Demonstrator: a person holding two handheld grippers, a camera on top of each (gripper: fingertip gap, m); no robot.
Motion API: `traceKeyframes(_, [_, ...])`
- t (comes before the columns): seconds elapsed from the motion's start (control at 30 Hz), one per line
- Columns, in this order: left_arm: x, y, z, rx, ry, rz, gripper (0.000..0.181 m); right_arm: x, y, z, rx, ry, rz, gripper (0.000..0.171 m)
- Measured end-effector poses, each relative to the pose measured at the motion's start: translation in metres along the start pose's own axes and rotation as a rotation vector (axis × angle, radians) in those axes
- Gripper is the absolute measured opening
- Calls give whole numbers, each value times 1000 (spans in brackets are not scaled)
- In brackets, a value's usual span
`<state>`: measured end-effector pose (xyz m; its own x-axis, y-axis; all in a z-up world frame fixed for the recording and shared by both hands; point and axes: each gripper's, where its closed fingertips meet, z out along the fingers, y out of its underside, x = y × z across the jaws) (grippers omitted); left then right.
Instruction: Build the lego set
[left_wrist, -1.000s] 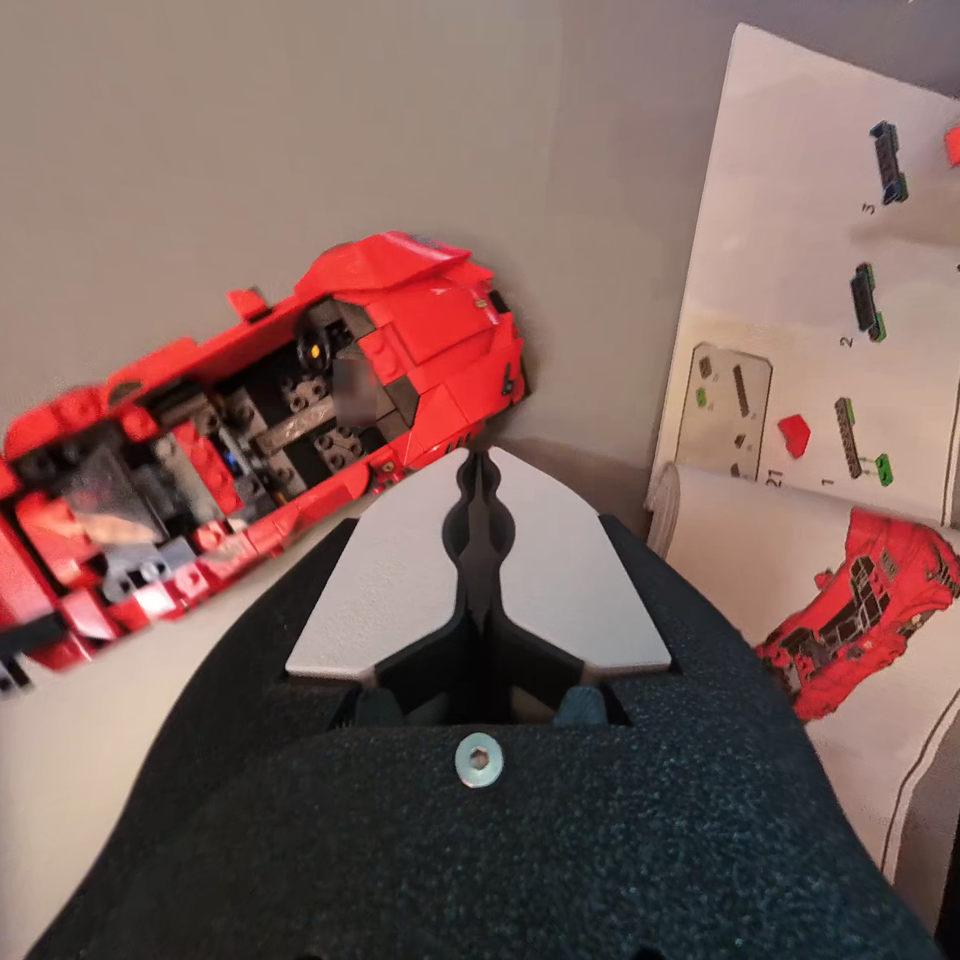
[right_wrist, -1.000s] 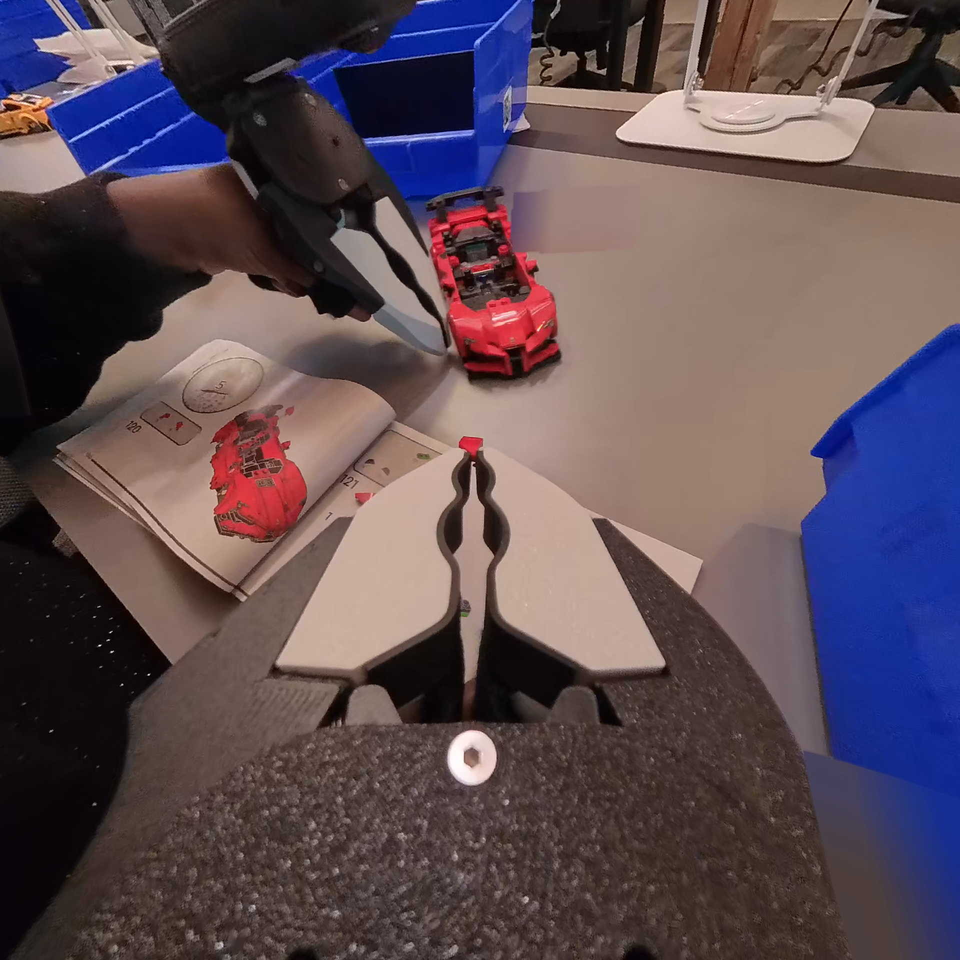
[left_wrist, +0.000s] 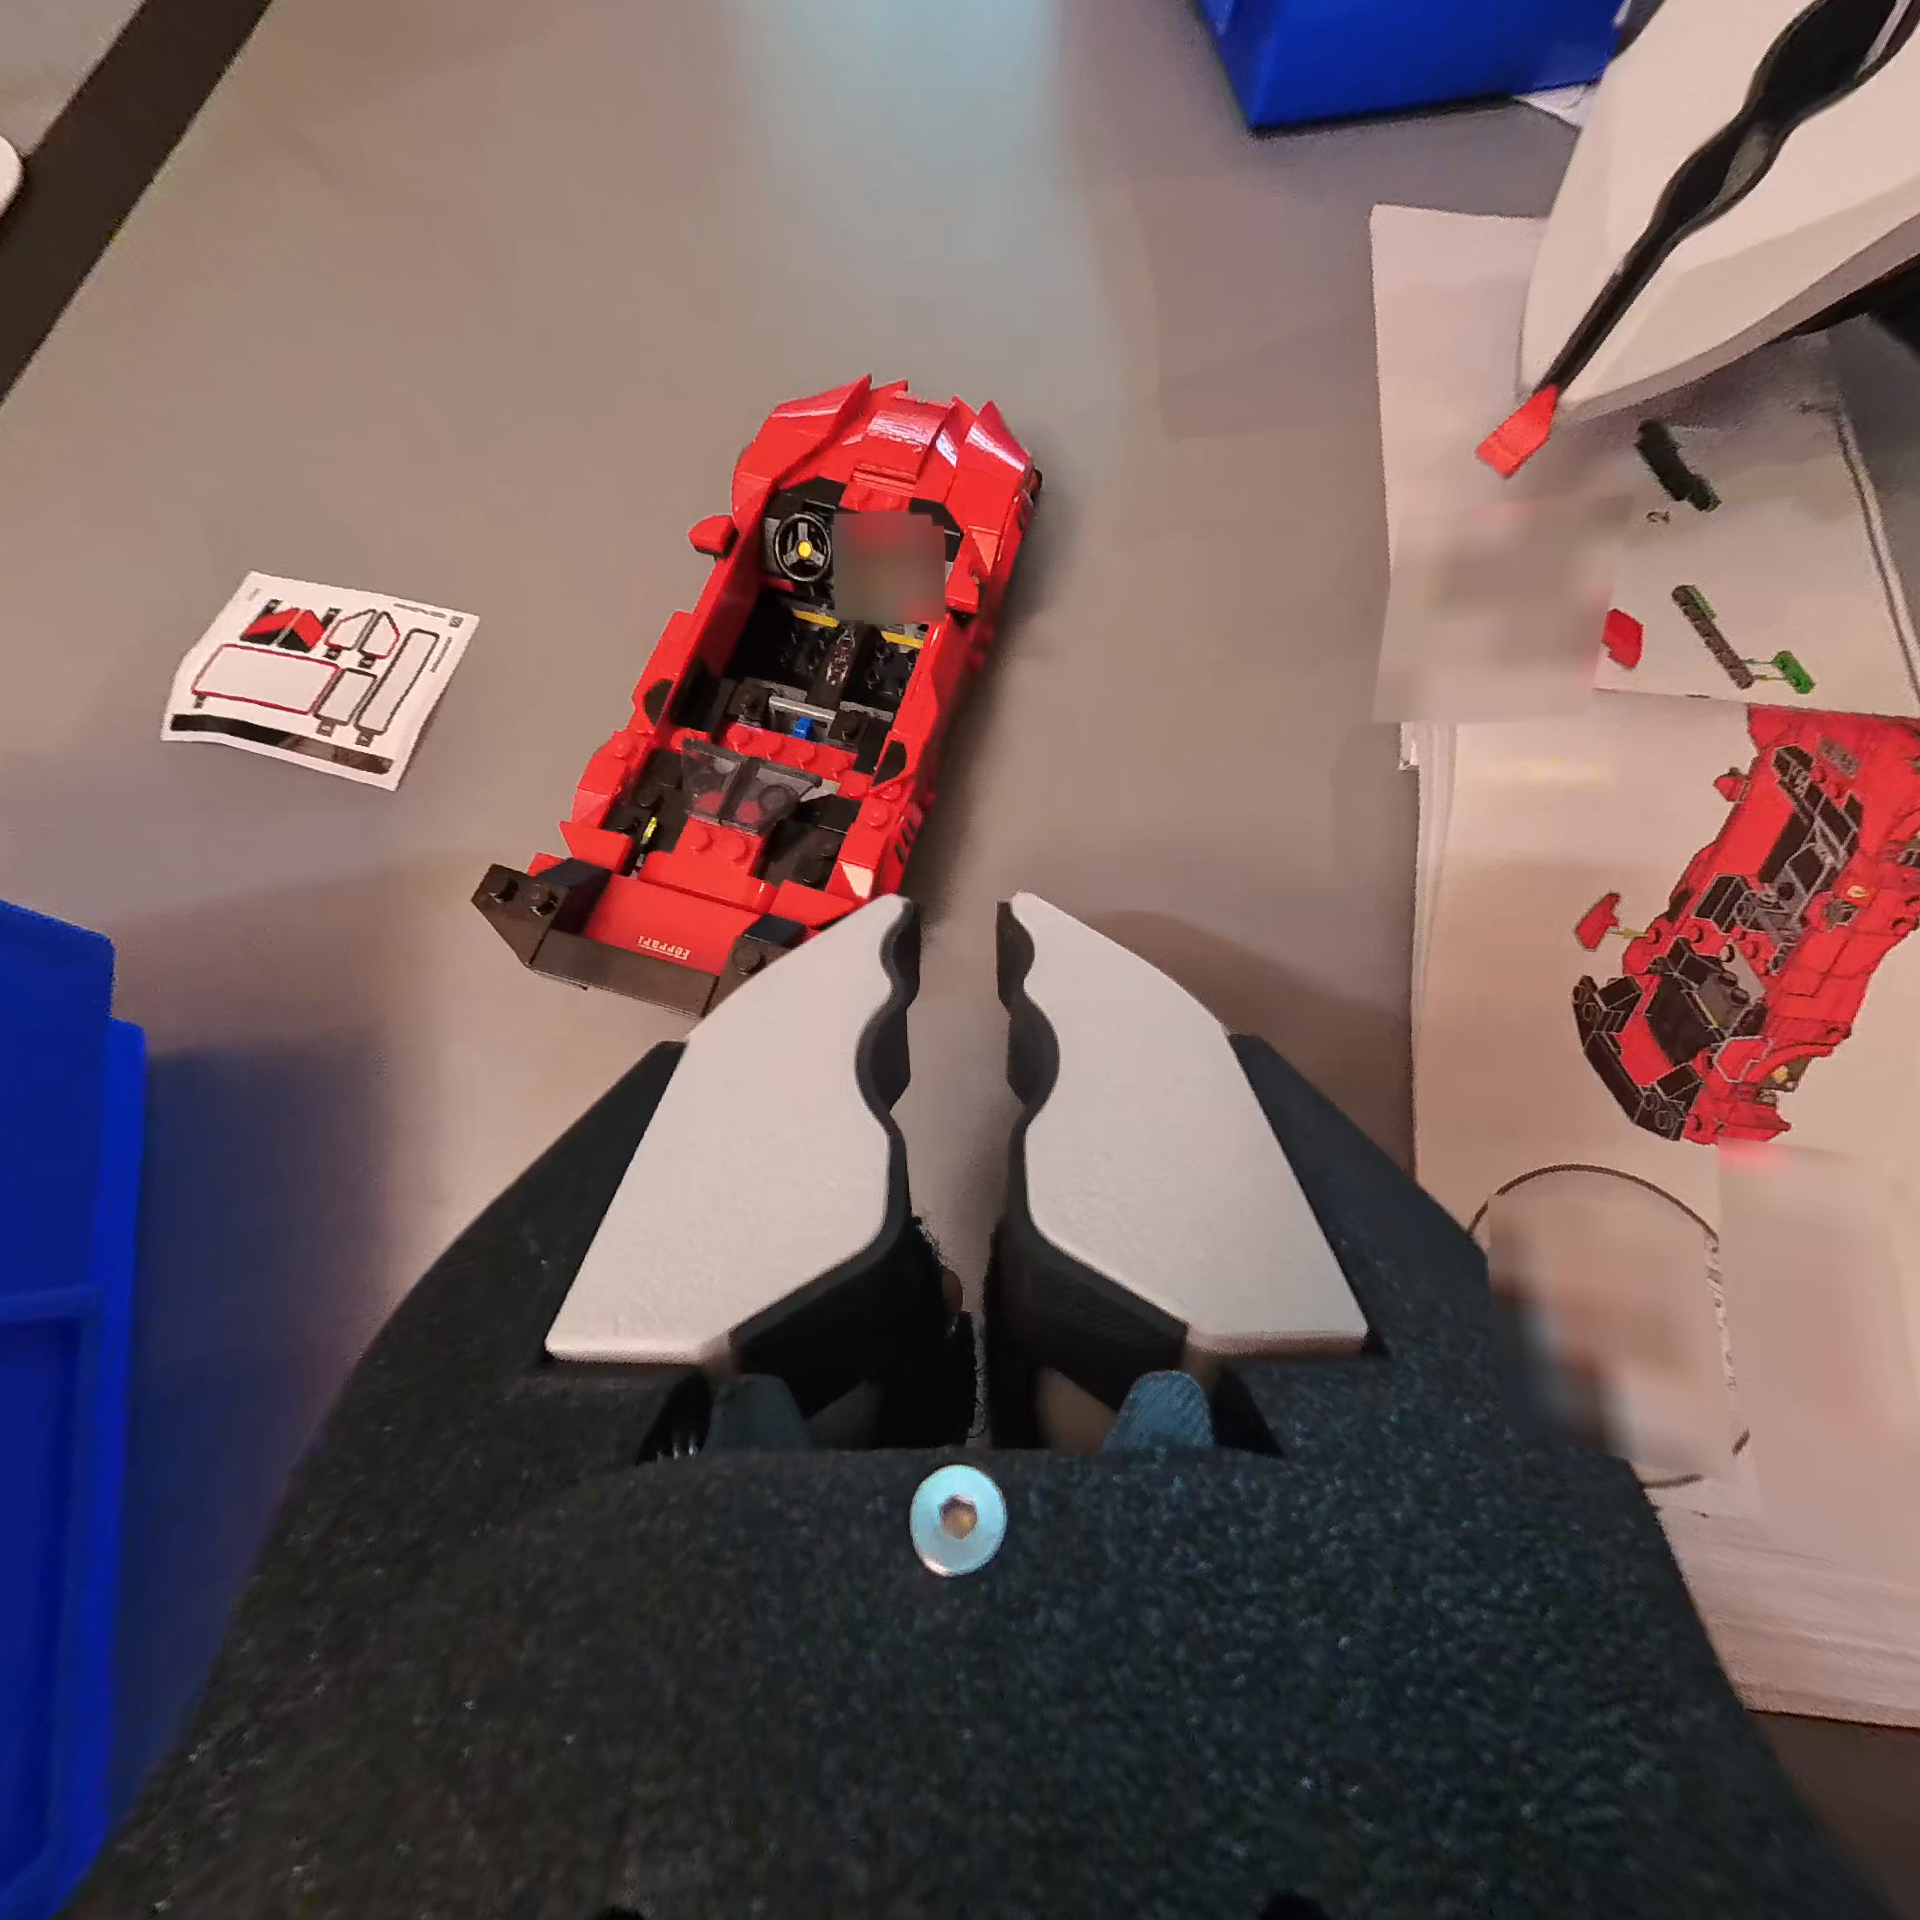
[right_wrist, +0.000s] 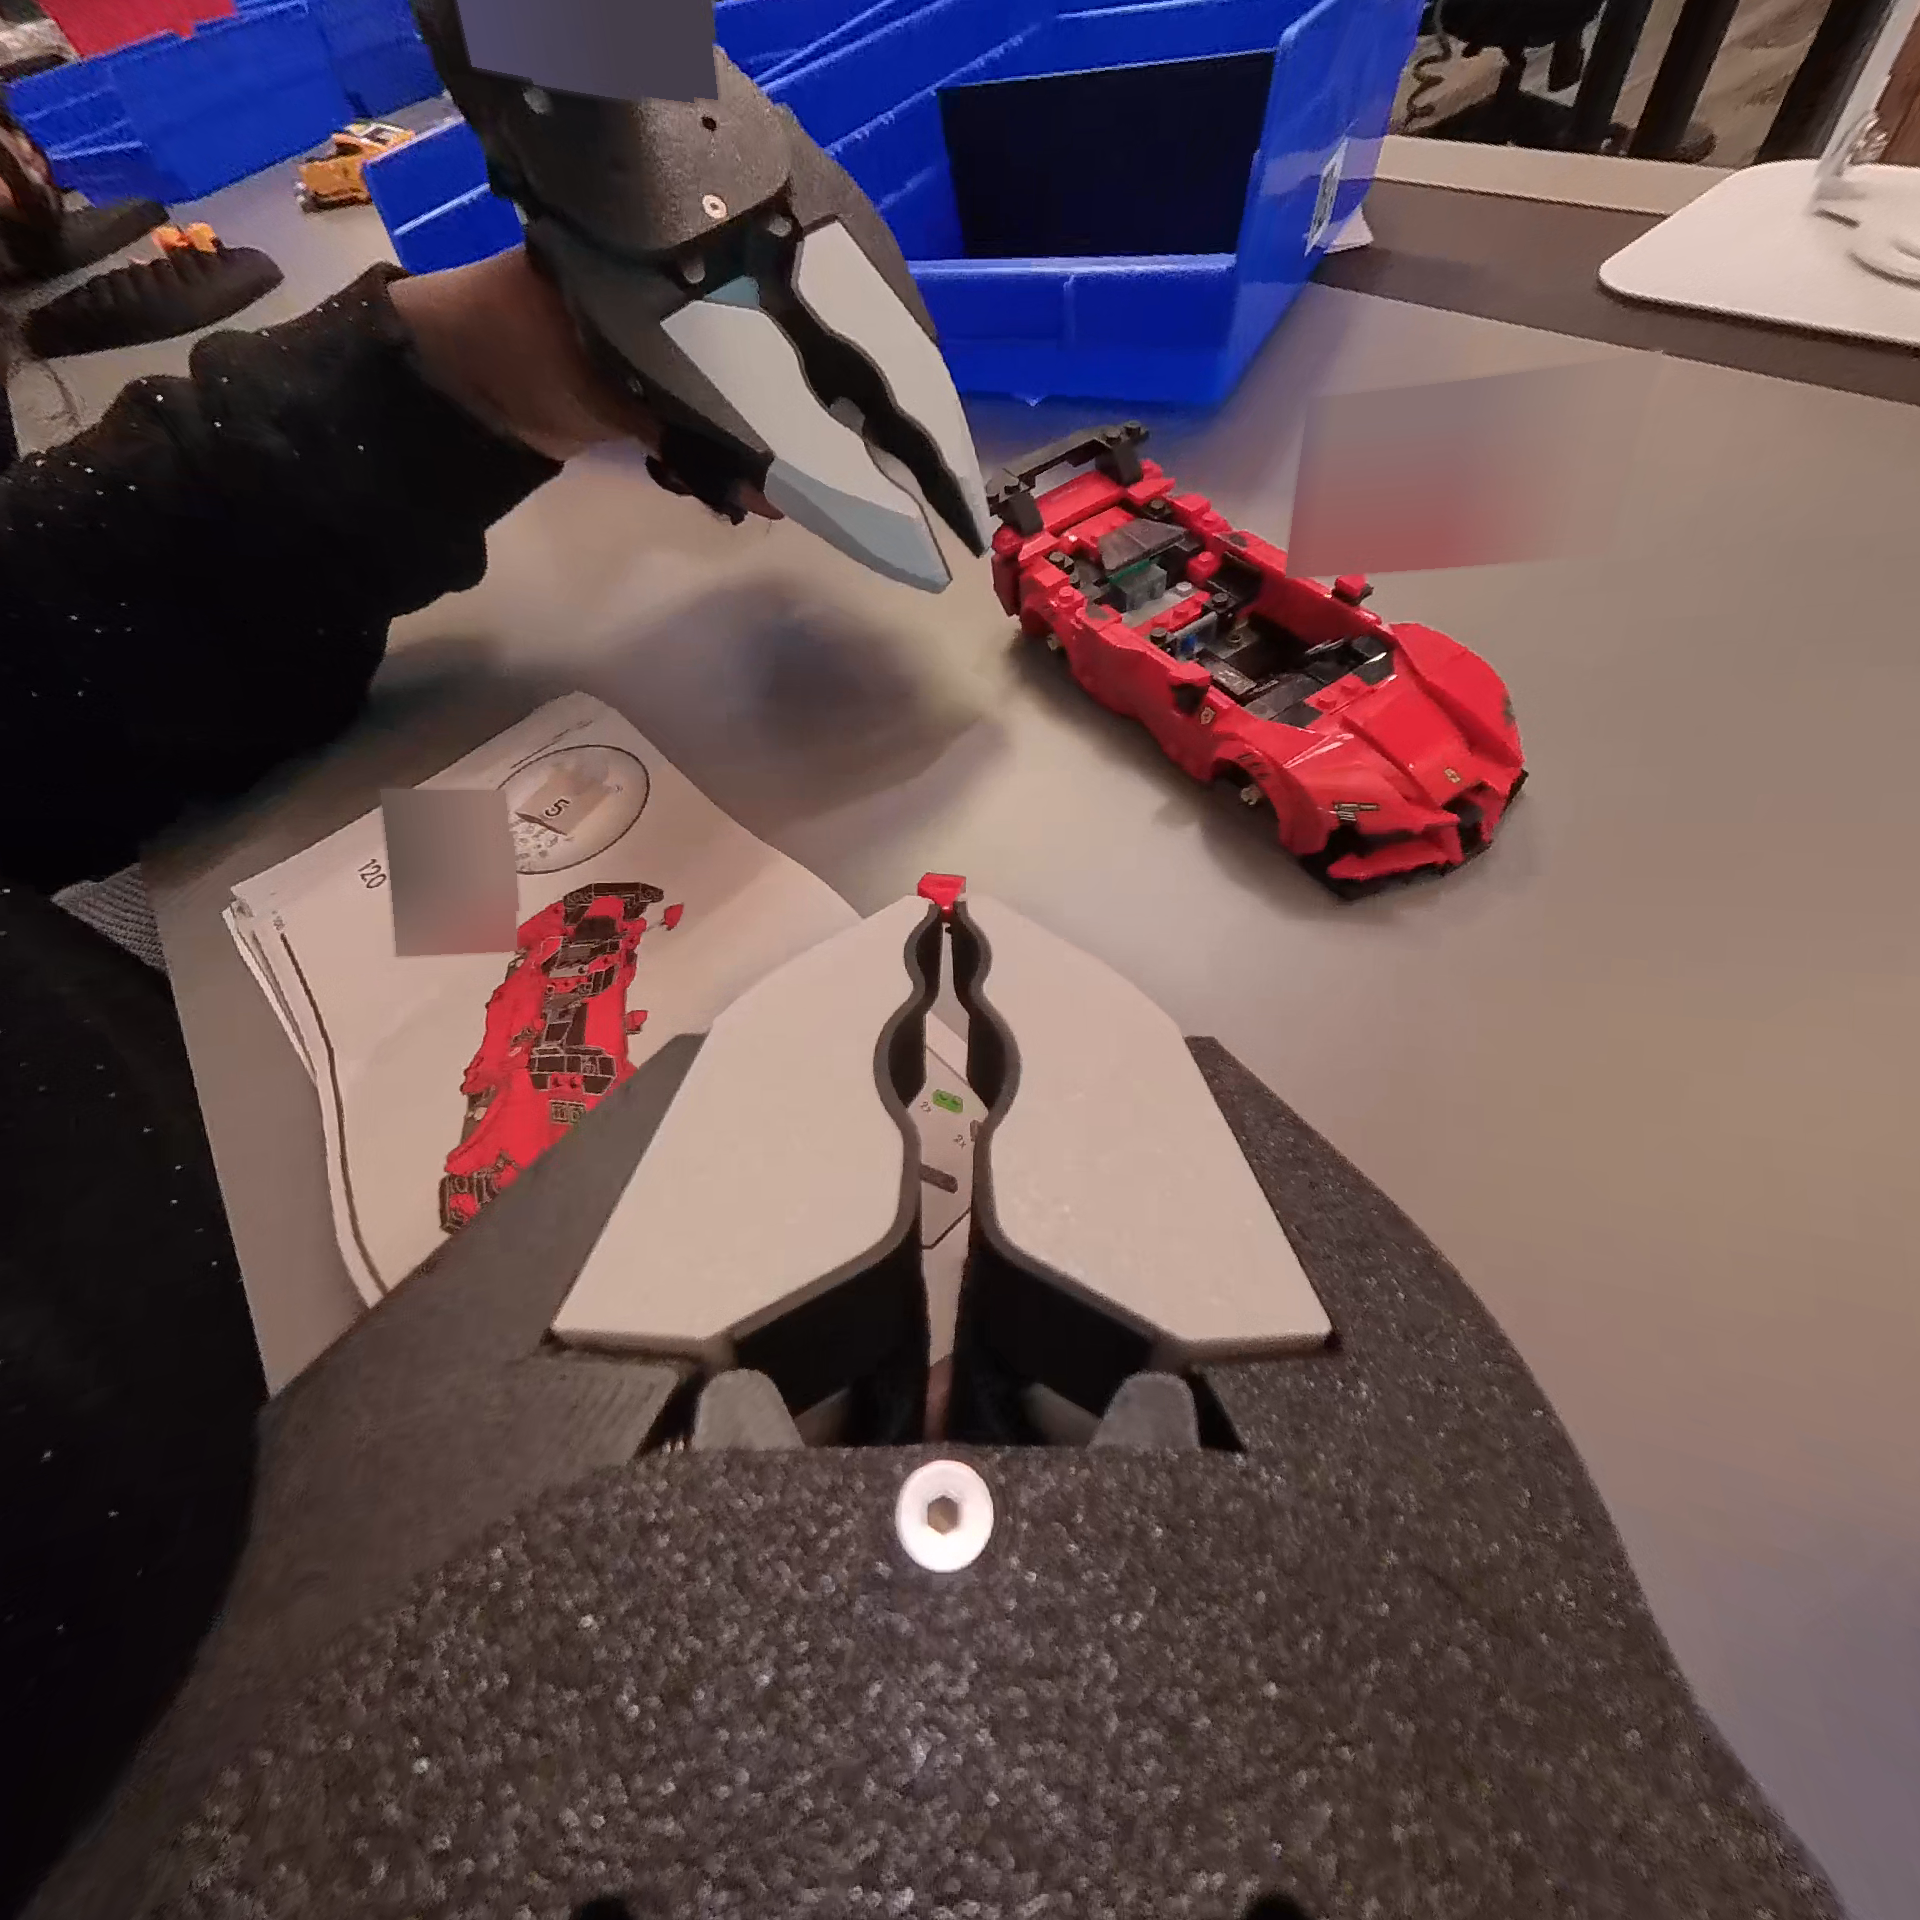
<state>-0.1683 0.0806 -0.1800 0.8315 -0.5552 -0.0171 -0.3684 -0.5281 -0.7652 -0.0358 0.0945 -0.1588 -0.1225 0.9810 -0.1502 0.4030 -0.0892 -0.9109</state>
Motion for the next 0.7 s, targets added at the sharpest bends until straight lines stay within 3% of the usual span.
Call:
traceKeyframes(0.03, [0,0,0,3,-2,6,13,0,1,1,0,-7,-2,1])
traceKeyframes(0.7, [3,8,5,23,56,8,14,1,11,2,18,-28,-19,1])
